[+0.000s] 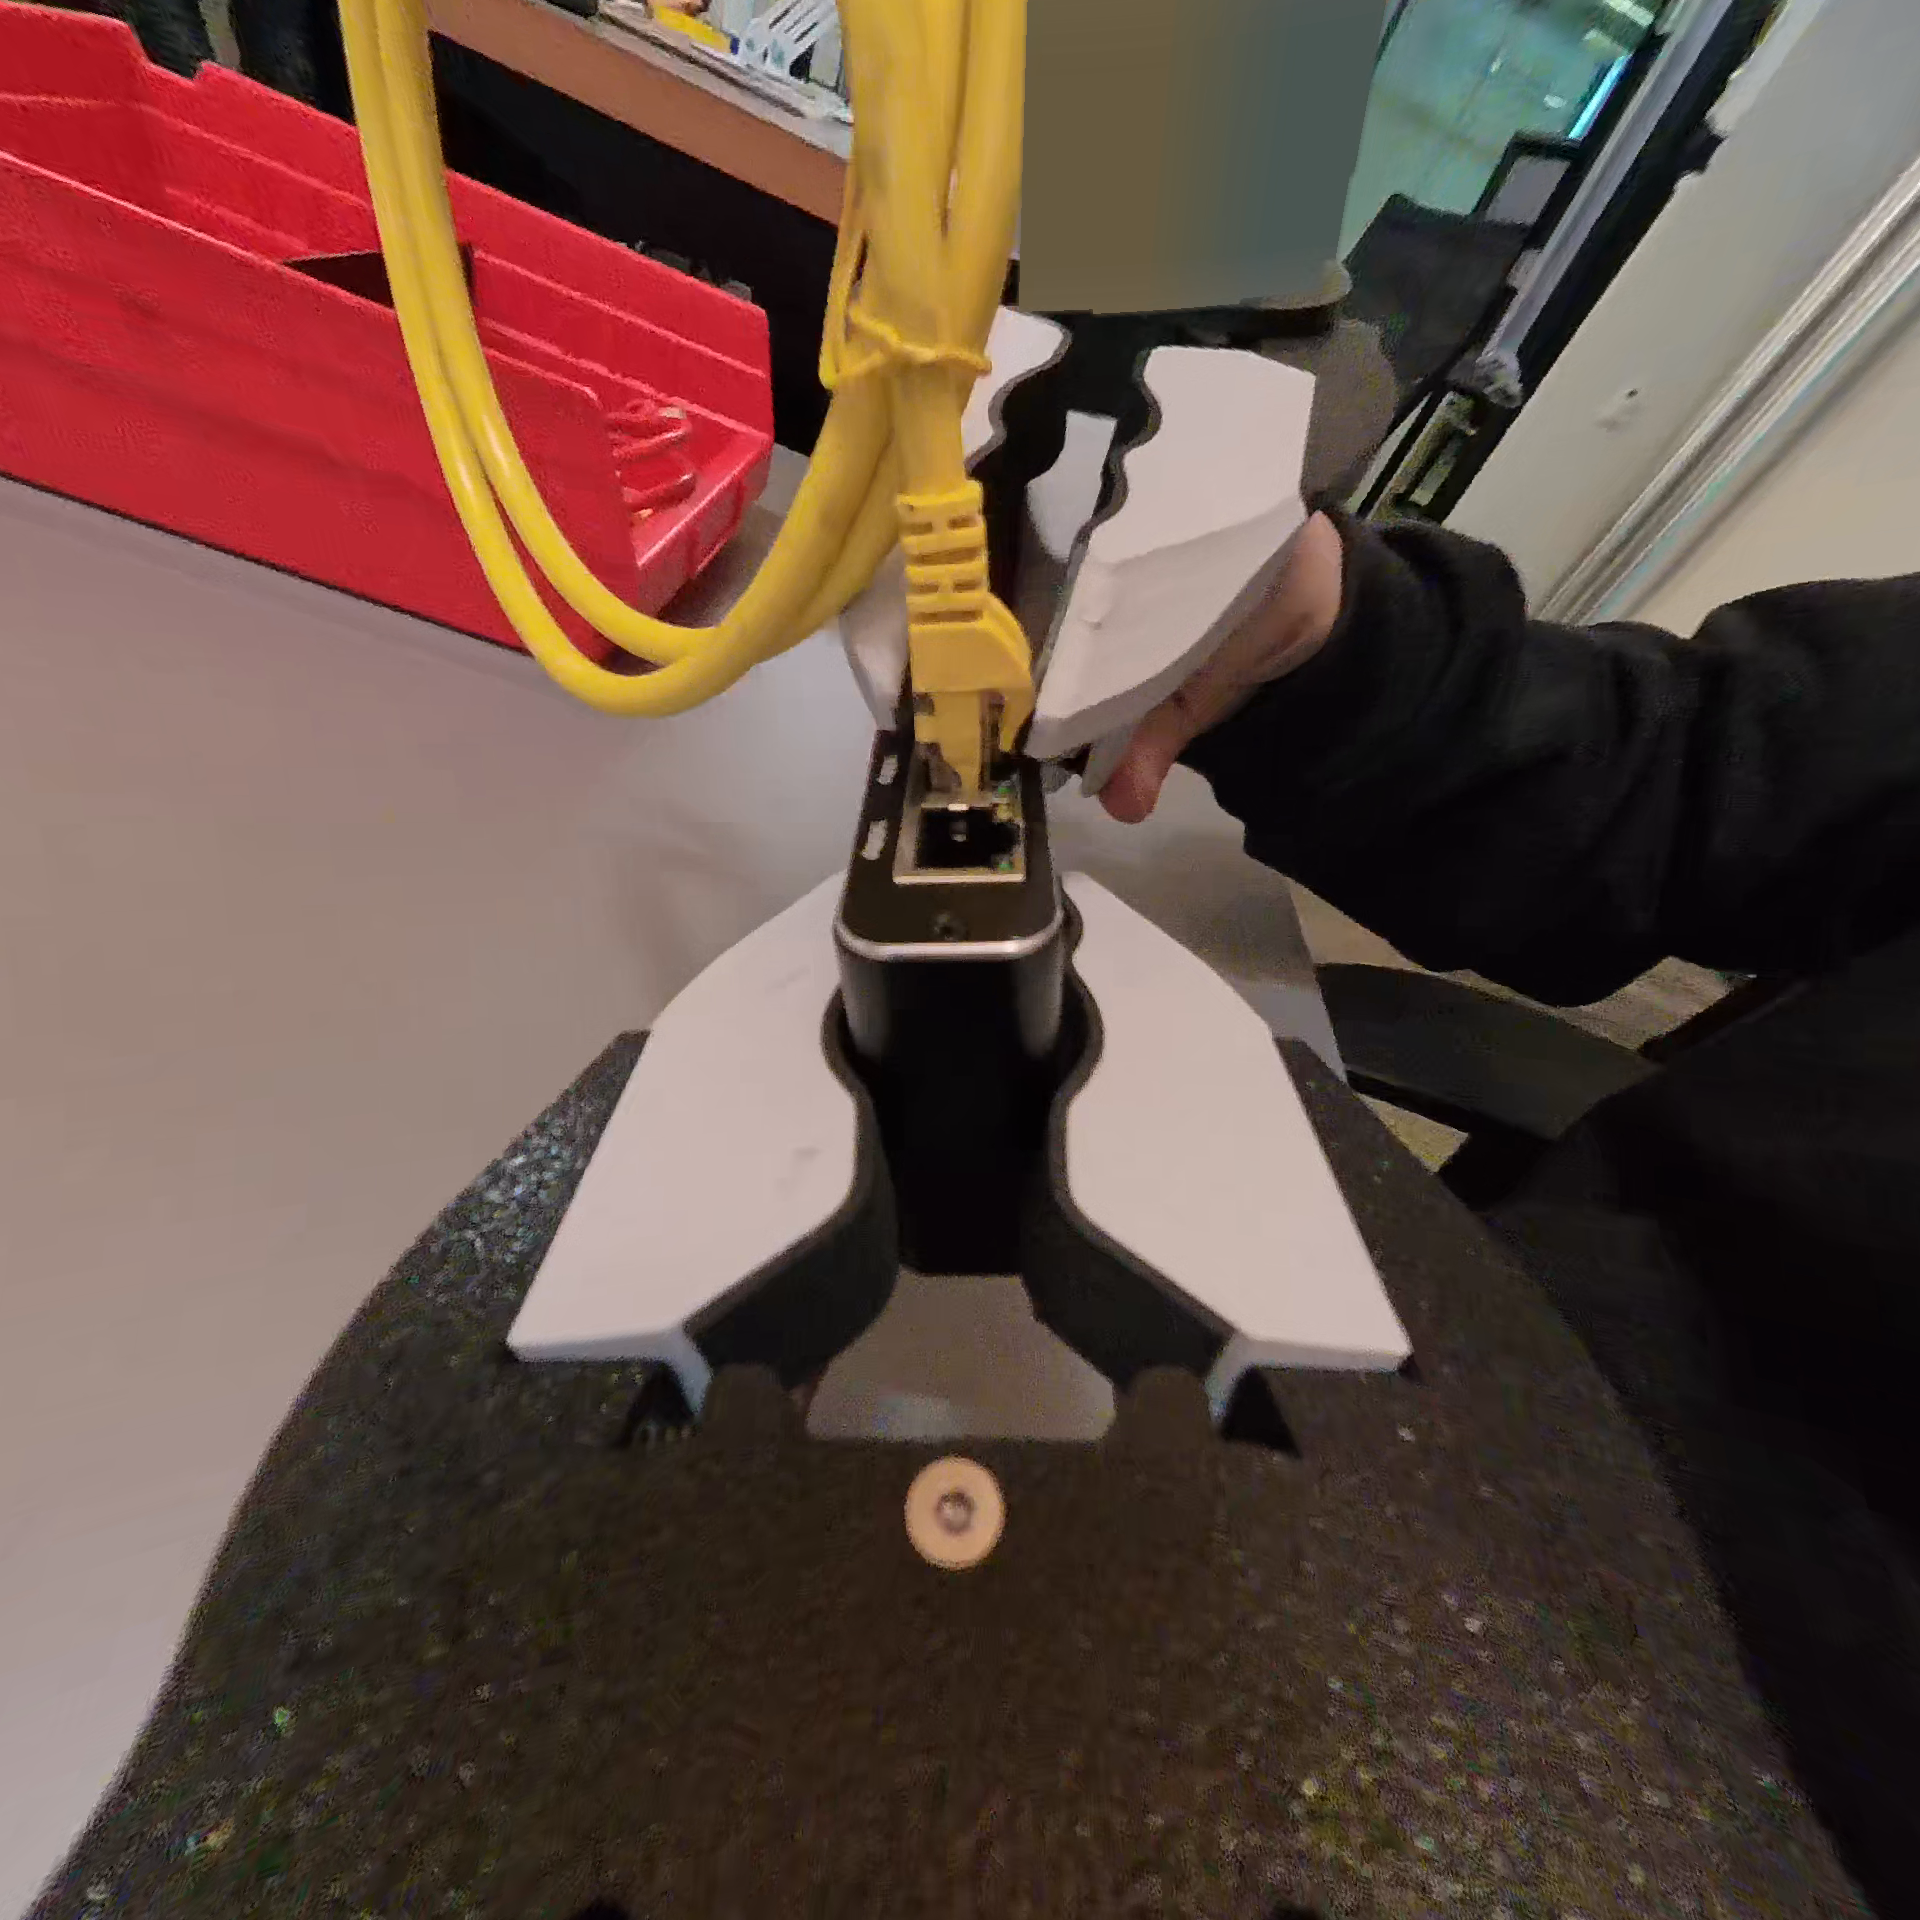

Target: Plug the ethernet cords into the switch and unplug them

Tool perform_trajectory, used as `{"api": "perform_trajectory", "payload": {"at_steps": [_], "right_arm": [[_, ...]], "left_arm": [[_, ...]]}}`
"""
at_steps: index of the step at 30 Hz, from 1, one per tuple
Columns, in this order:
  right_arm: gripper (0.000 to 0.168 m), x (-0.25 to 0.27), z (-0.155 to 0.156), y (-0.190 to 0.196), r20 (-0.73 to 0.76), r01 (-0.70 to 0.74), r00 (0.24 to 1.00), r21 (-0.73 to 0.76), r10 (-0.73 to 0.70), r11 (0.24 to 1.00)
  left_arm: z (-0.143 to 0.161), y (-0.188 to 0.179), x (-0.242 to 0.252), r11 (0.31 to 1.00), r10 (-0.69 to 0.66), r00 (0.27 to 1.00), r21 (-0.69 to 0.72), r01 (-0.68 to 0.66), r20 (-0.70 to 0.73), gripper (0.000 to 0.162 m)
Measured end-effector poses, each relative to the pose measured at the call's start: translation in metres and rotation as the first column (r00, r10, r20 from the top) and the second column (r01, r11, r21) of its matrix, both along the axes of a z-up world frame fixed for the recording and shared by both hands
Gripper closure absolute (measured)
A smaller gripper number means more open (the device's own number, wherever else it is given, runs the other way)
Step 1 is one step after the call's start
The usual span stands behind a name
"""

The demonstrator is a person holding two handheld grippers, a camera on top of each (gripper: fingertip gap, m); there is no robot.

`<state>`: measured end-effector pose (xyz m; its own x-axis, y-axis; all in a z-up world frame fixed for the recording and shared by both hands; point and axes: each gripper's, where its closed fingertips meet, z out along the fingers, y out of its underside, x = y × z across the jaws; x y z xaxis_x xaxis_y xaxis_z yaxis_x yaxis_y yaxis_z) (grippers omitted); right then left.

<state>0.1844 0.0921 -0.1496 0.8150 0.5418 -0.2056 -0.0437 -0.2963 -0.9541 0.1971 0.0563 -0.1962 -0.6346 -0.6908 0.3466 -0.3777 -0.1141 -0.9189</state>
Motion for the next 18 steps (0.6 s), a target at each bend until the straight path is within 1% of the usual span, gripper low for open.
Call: {"api": "perform_trajectory", "payload": {"at_steps": [2,3,5,6,7,9,11,13,15,18], "right_arm": [[0.155,0.000,0.000,-0.001,-0.017,0.005,1.000,0.002,-0.005,1.000],[0.155,0.001,0.001,-0.002,-0.027,0.007,1.000,0.010,-0.007,1.000],[0.155,0.001,0.004,-0.002,-0.052,0.007,0.999,0.024,-0.006,1.000],[0.155,0.001,0.002,-0.001,-0.031,0.009,0.999,0.020,-0.009,1.000],[0.155,0.001,0.000,-0.001,0.001,0.012,1.000,0.009,-0.012,1.000],[0.155,0.000,0.000,-0.001,0.013,0.005,1.000,0.005,-0.005,1.000],[0.155,0.002,-0.005,0.000,0.040,0.012,0.999,-0.011,-0.011,1.000],[0.155,0.003,-0.005,-0.003,0.060,0.004,0.998,-0.019,-0.003,1.000],[0.155,0.004,-0.003,-0.004,0.061,-0.002,0.998,-0.019,0.003,1.000],[0.155,0.004,-0.005,-0.004,0.096,0.007,0.995,-0.020,-0.005,1.000]], "left_arm": [[0.000,-0.001,0.001,1.000,0.001,1.000,0.014,-0.001,0.004,0.133],[0.001,-0.003,0.000,1.000,-0.007,1.000,-0.005,0.007,0.004,0.133],[0.007,-0.007,-0.003,0.992,-0.055,0.998,-0.112,0.055,-0.003,0.133],[0.006,-0.007,-0.003,0.992,-0.053,0.999,-0.113,0.052,-0.009,0.133],[0.004,-0.005,-0.002,0.996,-0.041,0.999,-0.084,0.040,-0.010,0.133],[0.000,-0.001,0.000,1.000,-0.003,1.000,0.000,0.003,-0.003,0.133],[-0.005,0.001,0.001,0.999,0.012,1.000,0.033,-0.011,-0.011,0.133],[-0.005,-0.001,0.002,1.000,0.006,1.000,0.027,-0.005,-0.011,0.133],[-0.002,-0.004,0.002,1.000,-0.010,1.000,-0.014,0.010,-0.011,0.133],[-0.005,-0.002,0.003,1.000,0.008,1.000,0.022,-0.008,-0.012,0.133]]}}
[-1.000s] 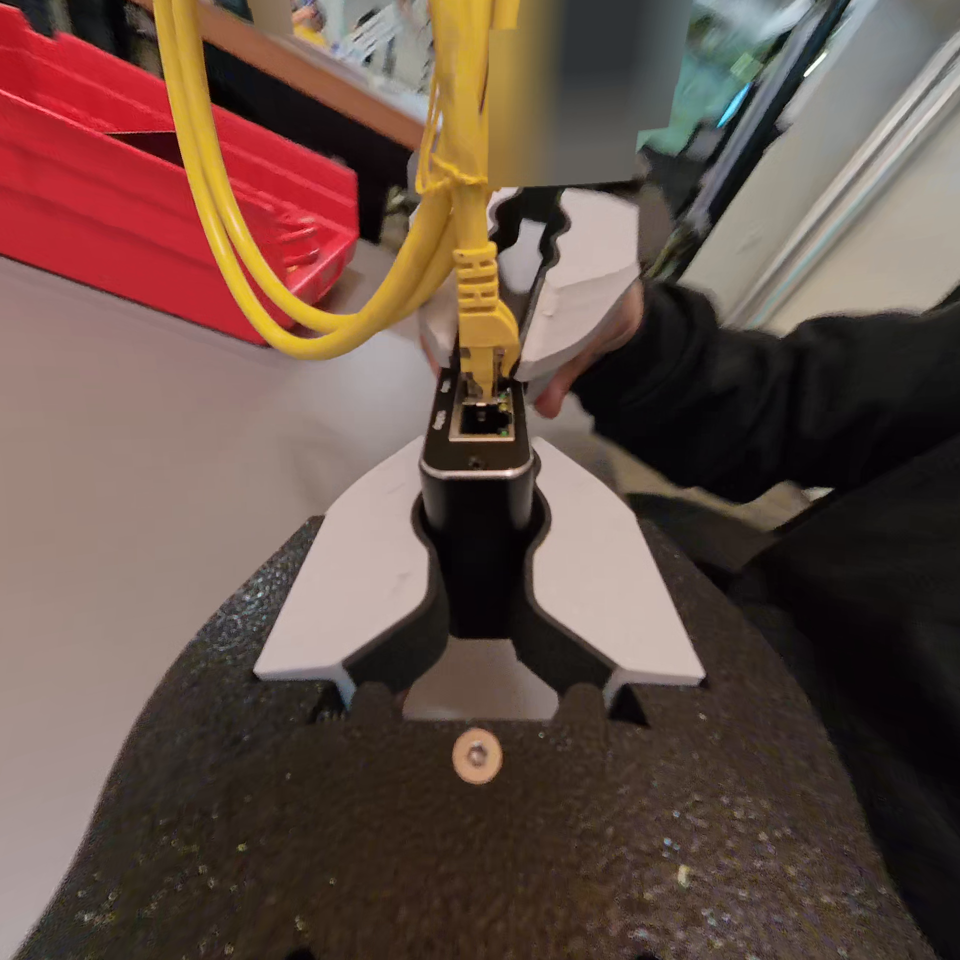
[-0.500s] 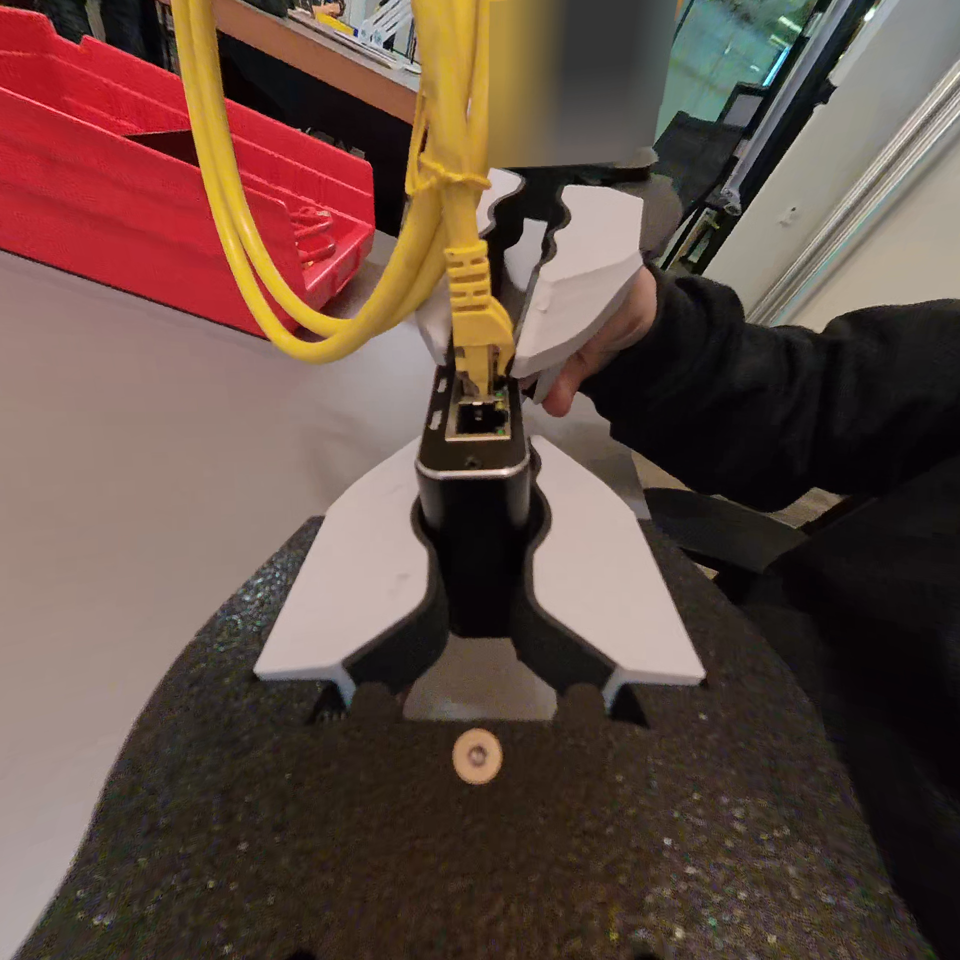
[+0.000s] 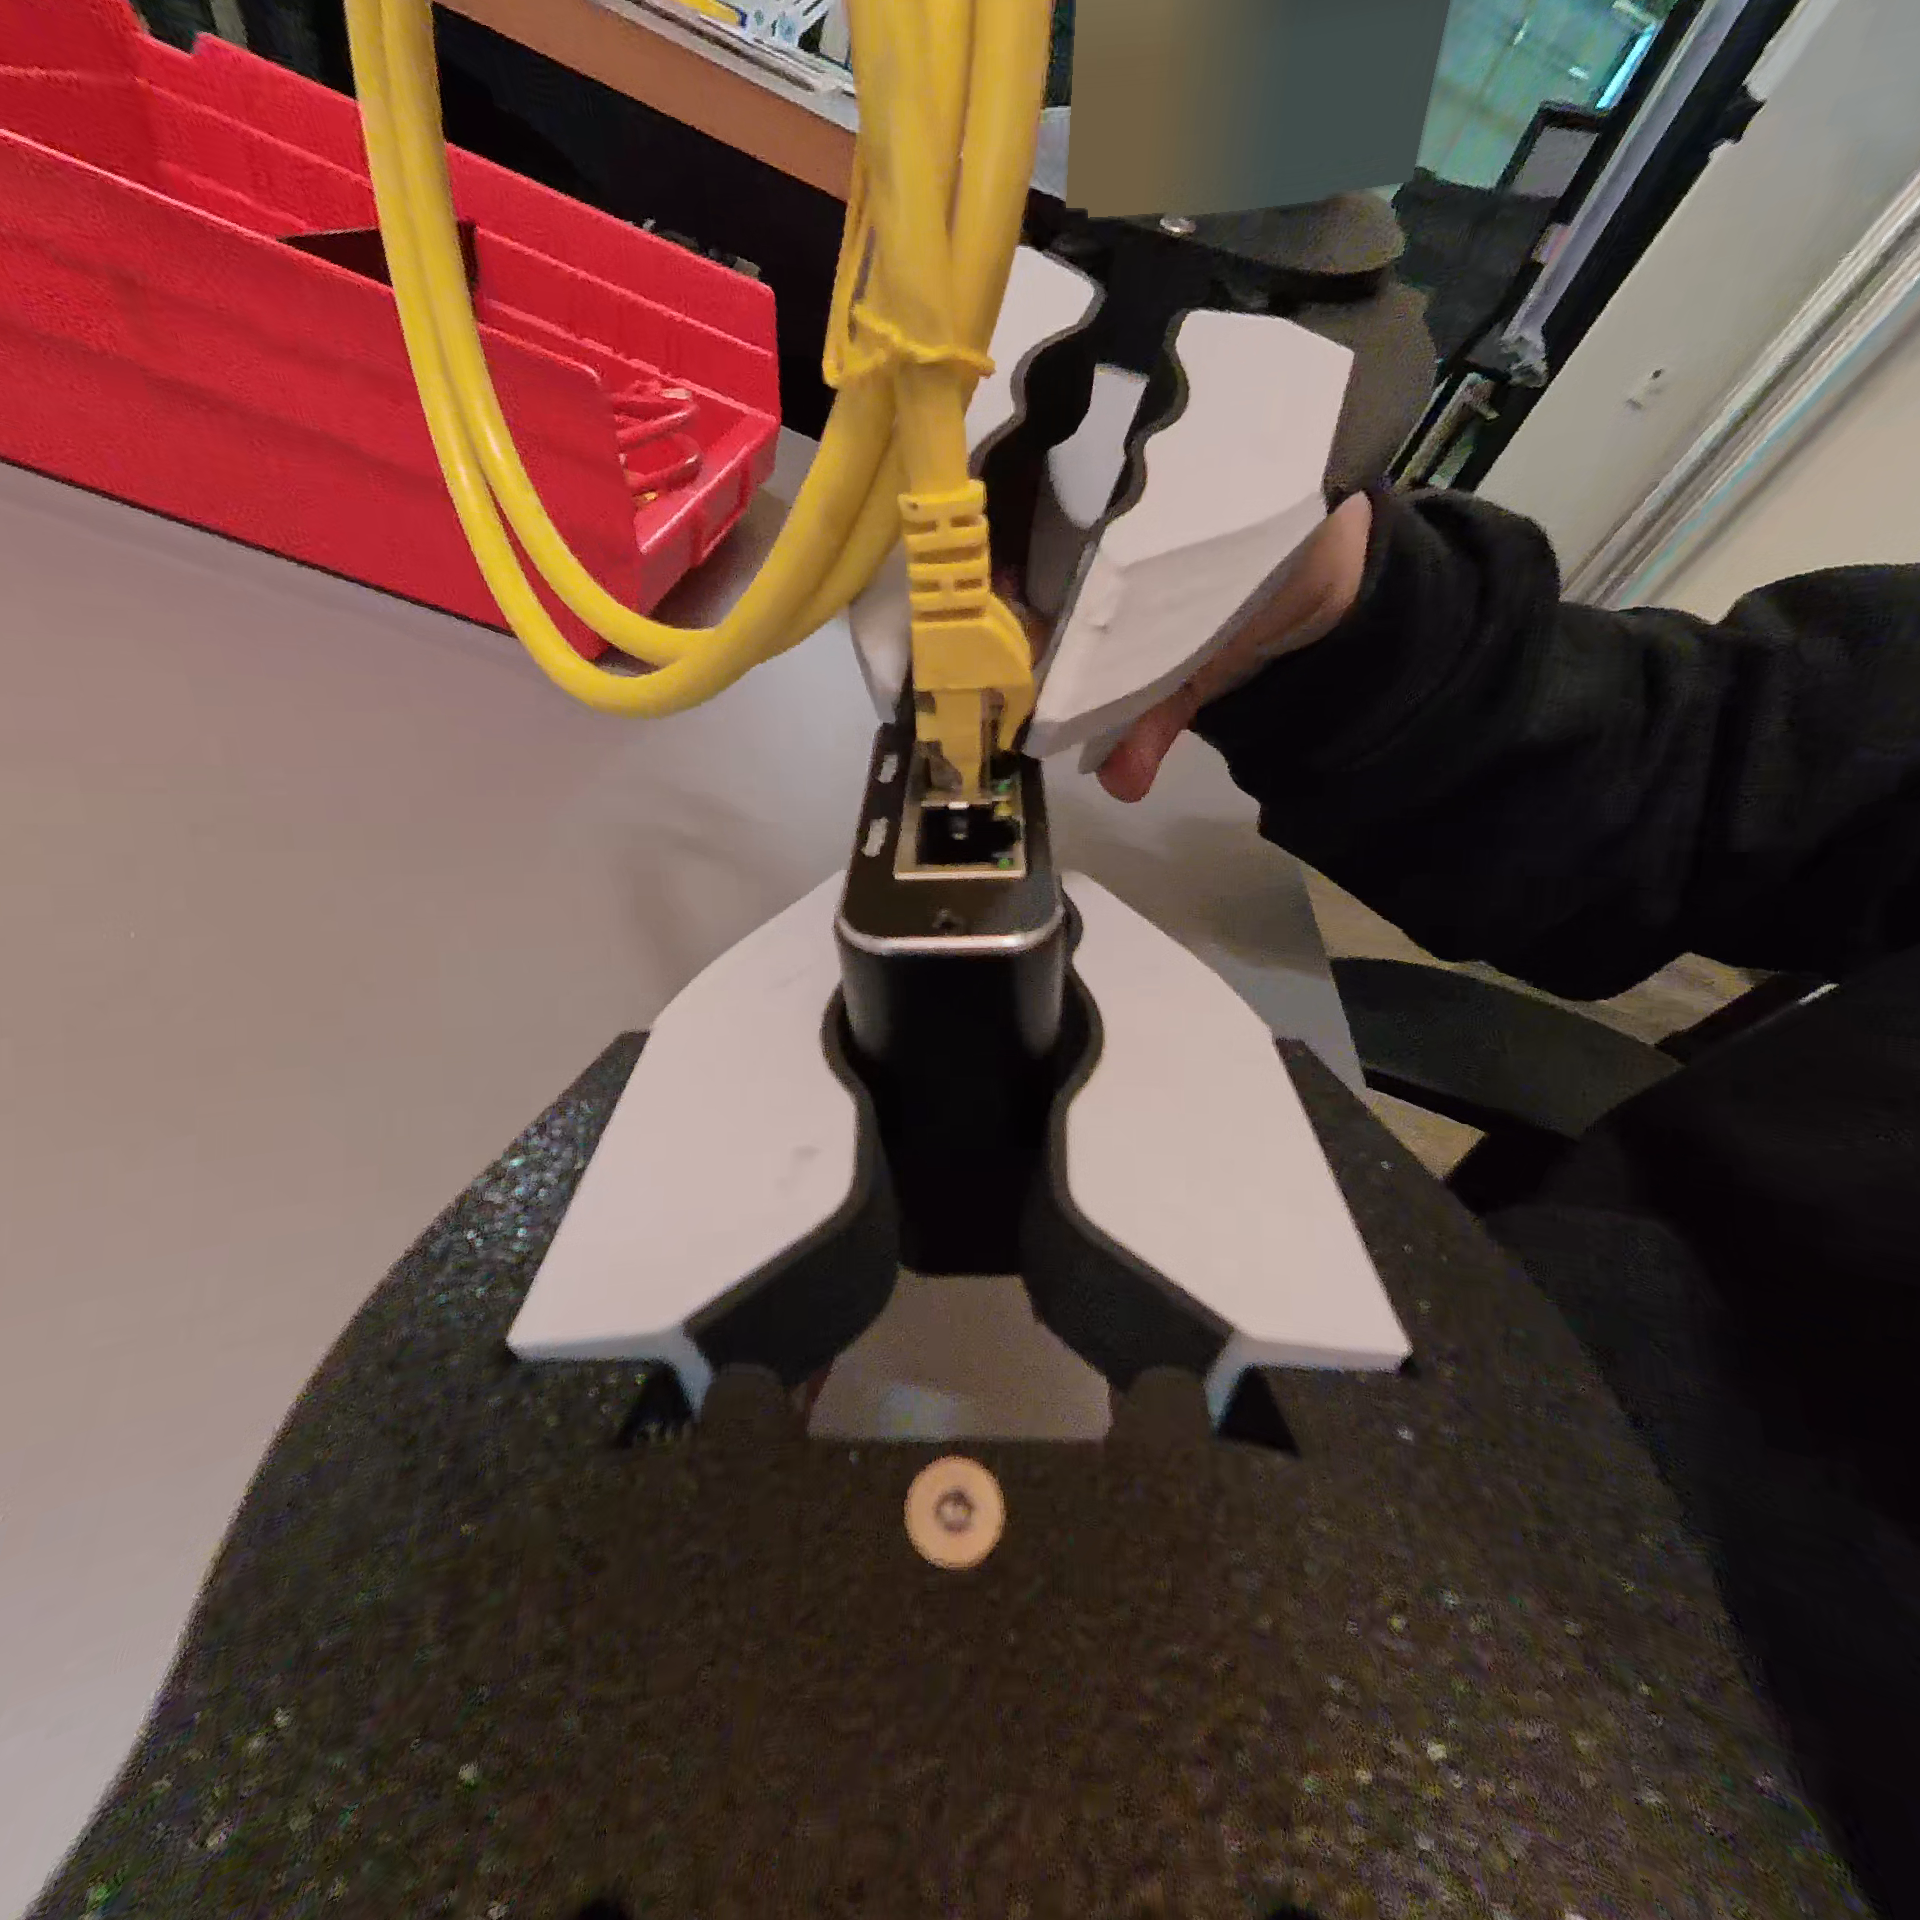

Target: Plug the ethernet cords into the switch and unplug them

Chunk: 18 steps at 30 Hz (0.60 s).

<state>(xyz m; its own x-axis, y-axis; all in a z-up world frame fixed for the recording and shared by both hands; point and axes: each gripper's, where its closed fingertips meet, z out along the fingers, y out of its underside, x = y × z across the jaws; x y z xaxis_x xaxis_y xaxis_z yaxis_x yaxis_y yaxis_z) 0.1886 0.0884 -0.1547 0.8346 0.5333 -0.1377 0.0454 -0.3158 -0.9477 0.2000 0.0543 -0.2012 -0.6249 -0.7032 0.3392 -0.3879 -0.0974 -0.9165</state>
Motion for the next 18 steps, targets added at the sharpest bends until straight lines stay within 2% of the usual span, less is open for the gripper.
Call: {"api": "perform_trajectory", "payload": {"at_steps": [4,8,12,15,18], "right_arm": [[0.155,0.002,-0.002,0.000,-0.001,0.015,1.000,-0.006,-0.015,1.000],[0.155,0.003,-0.001,-0.001,-0.051,0.017,0.999,0.011,-0.016,1.000],[0.155,0.003,-0.005,-0.001,-0.024,0.040,0.999,0.011,-0.040,0.999],[0.155,0.004,0.003,0.000,-0.105,0.059,0.993,0.060,-0.053,0.996],[0.155,0.000,0.014,-0.001,-0.087,0.044,0.996,0.130,-0.033,0.991]], "left_arm": [[-0.003,0.004,0.003,0.998,0.034,0.999,0.058,-0.034,0.004,0.133],[-0.002,0.002,0.003,0.999,0.027,1.000,0.047,-0.027,0.007,0.133],[-0.008,0.008,0.004,0.988,0.063,0.998,0.142,-0.063,0.005,0.133],[0.000,0.008,0.004,0.991,0.050,0.999,0.126,-0.052,0.015,0.133],[0.012,0.006,0.002,0.991,0.039,0.999,0.127,-0.043,0.035,0.134]]}}
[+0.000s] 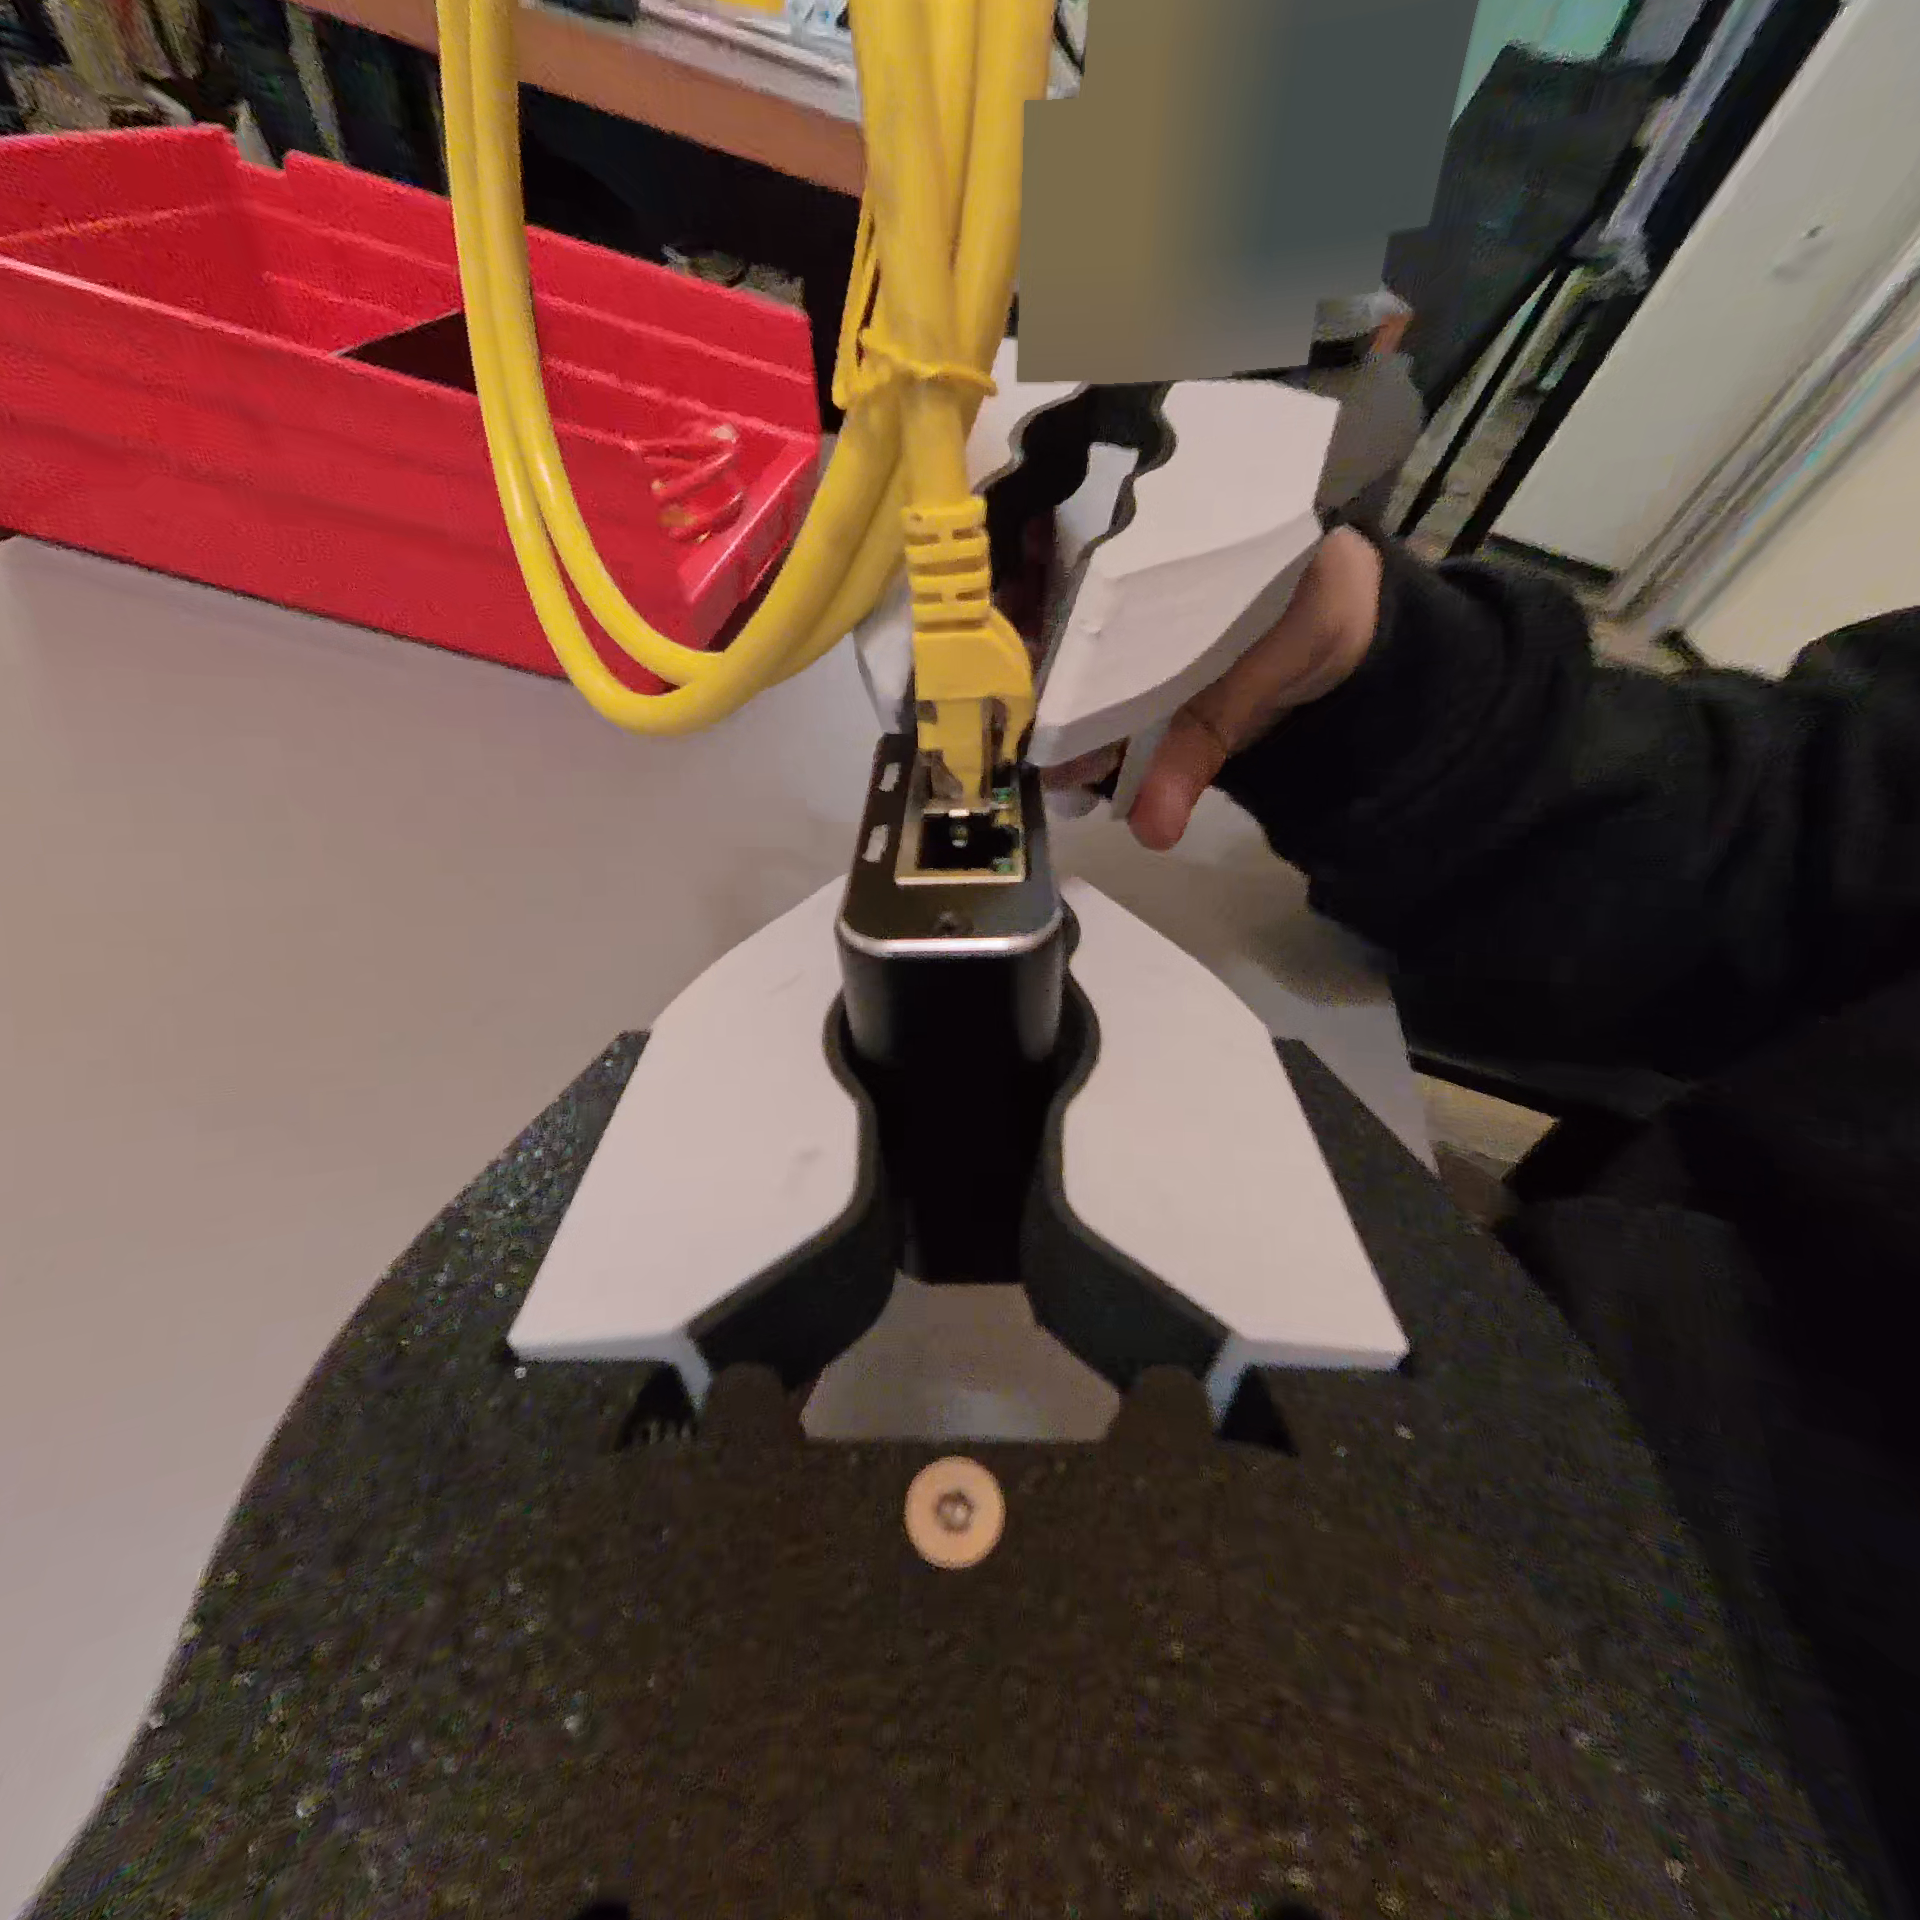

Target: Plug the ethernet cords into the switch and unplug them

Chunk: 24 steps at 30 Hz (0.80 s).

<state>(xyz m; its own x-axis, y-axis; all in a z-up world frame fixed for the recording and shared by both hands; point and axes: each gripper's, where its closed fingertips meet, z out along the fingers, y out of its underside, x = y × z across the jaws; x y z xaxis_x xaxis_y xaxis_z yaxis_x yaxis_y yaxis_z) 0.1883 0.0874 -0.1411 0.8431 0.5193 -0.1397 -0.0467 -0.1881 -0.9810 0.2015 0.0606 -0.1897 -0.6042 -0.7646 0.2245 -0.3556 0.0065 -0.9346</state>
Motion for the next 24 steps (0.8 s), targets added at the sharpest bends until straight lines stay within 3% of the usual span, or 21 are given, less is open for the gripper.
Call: {"api": "perform_trajectory", "payload": {"at_steps": [5,8,14,17,22,24], "right_arm": [[0.154,-0.003,0.035,0.002,-0.086,-0.014,0.996,0.146,0.027,0.989],[0.143,-0.004,0.045,0.005,-0.088,0.000,0.996,0.207,0.019,0.978],[0.119,0.011,0.047,0.002,-0.100,0.097,0.992,0.189,-0.079,0.977],[0.113,0.010,0.057,0.003,-0.192,0.120,0.978,0.219,-0.078,0.968],[0.120,0.002,0.048,0.004,-0.196,0.062,0.980,0.208,-0.021,0.976],[0.139,0.002,0.051,0.001,-0.192,0.057,0.981,0.230,-0.012,0.971]], "left_arm": [[0.037,0.003,0.000,0.999,0.007,0.996,-0.053,-0.002,0.084,0.134],[0.053,0.012,0.001,0.993,0.036,0.994,-0.118,-0.023,0.107,0.134],[0.071,0.026,0.000,0.969,0.055,0.979,-0.247,-0.005,0.196,0.135],[0.066,0.018,0.003,0.980,0.040,0.978,-0.200,0.002,0.206,0.135],[0.048,-0.007,0.002,0.998,-0.031,0.985,-0.041,0.039,0.167,0.135],[0.041,-0.012,0.003,0.999,-0.040,0.989,-0.006,0.041,0.143,0.135]]}}
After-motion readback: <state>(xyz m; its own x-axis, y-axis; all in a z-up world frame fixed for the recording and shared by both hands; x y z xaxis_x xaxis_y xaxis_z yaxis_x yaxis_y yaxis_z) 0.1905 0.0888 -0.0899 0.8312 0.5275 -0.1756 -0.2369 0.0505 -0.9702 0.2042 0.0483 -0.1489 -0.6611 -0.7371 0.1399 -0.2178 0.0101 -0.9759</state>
